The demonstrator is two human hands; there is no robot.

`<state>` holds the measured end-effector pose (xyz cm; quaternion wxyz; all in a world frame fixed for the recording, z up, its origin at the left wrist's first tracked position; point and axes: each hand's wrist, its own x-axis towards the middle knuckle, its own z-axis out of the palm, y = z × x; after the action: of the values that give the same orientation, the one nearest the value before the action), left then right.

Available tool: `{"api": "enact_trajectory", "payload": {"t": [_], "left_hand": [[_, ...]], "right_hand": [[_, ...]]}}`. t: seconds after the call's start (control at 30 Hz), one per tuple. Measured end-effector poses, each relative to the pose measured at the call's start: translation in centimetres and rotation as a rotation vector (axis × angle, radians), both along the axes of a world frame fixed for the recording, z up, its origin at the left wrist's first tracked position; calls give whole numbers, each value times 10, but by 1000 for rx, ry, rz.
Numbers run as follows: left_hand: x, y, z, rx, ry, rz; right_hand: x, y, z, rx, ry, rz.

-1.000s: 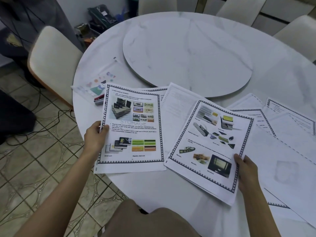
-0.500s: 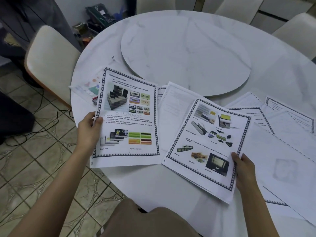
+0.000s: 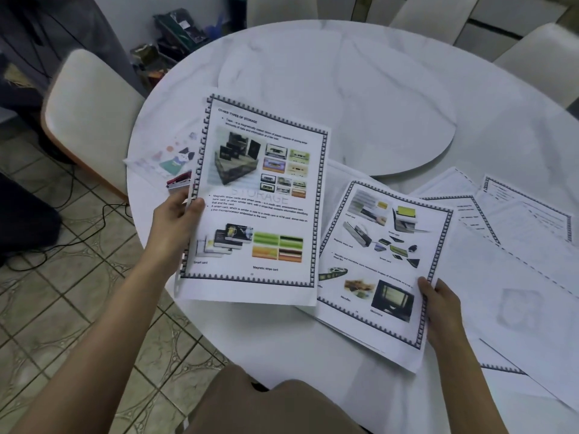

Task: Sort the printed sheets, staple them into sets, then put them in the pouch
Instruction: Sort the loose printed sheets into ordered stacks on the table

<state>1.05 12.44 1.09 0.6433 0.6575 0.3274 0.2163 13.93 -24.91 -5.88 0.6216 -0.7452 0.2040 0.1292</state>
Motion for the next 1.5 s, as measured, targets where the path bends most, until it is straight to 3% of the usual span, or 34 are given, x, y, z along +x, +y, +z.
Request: {"api": "enact_trajectory", "payload": {"t": [0.67,0.97,1.23,1.5], "left_hand": [[14,-43,-18,-93,135,-220],[13,-74,-32,-48,225,-342],[10,-81,-41,-16,248,-248],[10,-82,-39,-31,238,-255]], "right_hand": [[-9,37,31,408,-28,323],[-21,59,34,423,-28,394],[-24,66,29,404,67,351],[-25,68,26,201,-13,390]]}}
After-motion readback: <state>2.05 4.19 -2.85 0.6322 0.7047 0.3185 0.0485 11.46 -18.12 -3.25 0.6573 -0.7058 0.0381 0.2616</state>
